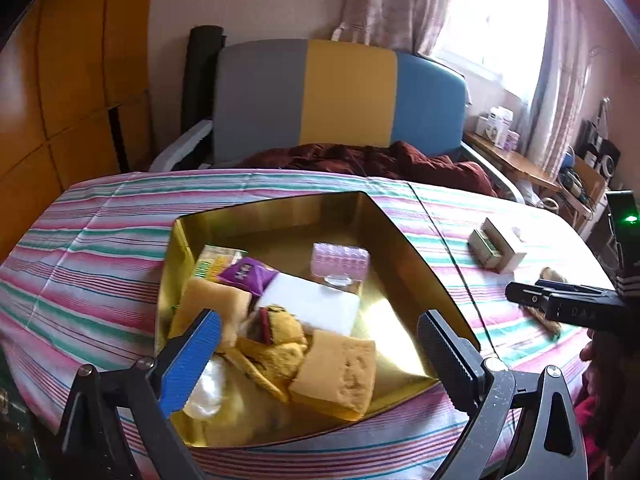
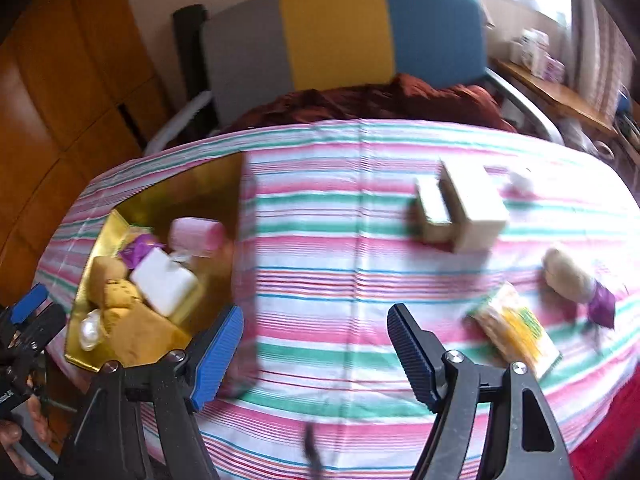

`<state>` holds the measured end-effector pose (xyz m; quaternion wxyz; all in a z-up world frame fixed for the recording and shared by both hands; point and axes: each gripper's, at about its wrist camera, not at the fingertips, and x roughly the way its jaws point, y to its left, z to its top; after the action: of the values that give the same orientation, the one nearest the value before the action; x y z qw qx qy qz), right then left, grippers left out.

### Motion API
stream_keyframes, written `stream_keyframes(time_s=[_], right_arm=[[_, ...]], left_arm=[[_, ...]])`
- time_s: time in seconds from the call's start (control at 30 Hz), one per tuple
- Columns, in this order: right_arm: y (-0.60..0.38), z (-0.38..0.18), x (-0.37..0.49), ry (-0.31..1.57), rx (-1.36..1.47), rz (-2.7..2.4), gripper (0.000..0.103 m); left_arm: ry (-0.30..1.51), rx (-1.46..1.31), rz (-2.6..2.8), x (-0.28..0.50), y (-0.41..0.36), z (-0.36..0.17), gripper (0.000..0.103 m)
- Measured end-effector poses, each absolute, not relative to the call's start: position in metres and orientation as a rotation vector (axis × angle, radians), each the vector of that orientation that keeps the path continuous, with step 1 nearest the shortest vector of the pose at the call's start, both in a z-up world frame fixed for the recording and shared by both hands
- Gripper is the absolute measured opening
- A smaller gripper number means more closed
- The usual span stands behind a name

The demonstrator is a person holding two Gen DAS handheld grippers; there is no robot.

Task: Organize objects
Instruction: 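Grasp the beige cardboard box with the right tool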

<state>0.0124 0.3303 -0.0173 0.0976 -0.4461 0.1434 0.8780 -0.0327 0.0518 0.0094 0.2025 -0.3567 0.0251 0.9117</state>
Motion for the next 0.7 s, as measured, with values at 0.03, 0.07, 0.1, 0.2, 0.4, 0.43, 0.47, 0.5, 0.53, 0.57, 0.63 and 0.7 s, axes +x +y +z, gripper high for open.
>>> stream_keyframes(time_s=[0.03, 0.07, 0.1, 0.2, 0.4, 0.43, 0.47, 0.5, 0.53, 0.57, 0.63, 0.7], right_arm=[[0.339, -0.019, 0.016, 0.436, -1.321, 2.572, 0.076], [0.345, -0.021, 0.02, 0.445, -1.319, 2.557, 0.076], [0.353, -0.021, 0.023, 0.454, -1.315, 2.54, 0.076], [0.376, -0.022, 0.034, 0.473, -1.3, 2.478, 0.076], [0.438, -0.011, 0.053, 0.559, -1.244, 2.357, 0.076], [0.446, -0.008, 0.054, 0.568, -1.23, 2.345, 0.076], [0.455, -0.005, 0.056, 0.574, -1.214, 2.336, 0.076], [0.465, -0.002, 0.056, 0.574, -1.196, 2.328, 0.076], [0.476, 0.001, 0.057, 0.564, -1.175, 2.313, 0.076], [0.485, 0.004, 0.058, 0.556, -1.156, 2.298, 0.076], [0.503, 0.006, 0.054, 0.523, -1.109, 2.308, 0.076], [0.518, 0.003, 0.049, 0.505, -1.089, 2.31, 0.076]], left_arm=[[0.076, -0.996, 2.538, -0.032, 0.055, 0.009, 0.099], [0.083, -0.997, 2.528, -0.032, 0.058, 0.009, 0.099], [0.089, -0.996, 2.522, -0.031, 0.061, 0.009, 0.099], [0.109, -0.99, 2.494, -0.031, 0.073, 0.011, 0.099], [0.167, -0.958, 2.426, -0.027, 0.101, 0.016, 0.099], [0.178, -0.952, 2.414, -0.027, 0.107, 0.017, 0.099], [0.192, -0.947, 2.402, -0.026, 0.113, 0.019, 0.099], [0.203, -0.941, 2.391, -0.026, 0.118, 0.02, 0.099], [0.216, -0.932, 2.378, -0.025, 0.124, 0.021, 0.099], [0.23, -0.925, 2.368, -0.024, 0.131, 0.022, 0.099], [0.254, -0.912, 2.349, -0.023, 0.144, 0.025, 0.099], [0.275, -0.903, 2.325, -0.024, 0.16, 0.028, 0.099]])
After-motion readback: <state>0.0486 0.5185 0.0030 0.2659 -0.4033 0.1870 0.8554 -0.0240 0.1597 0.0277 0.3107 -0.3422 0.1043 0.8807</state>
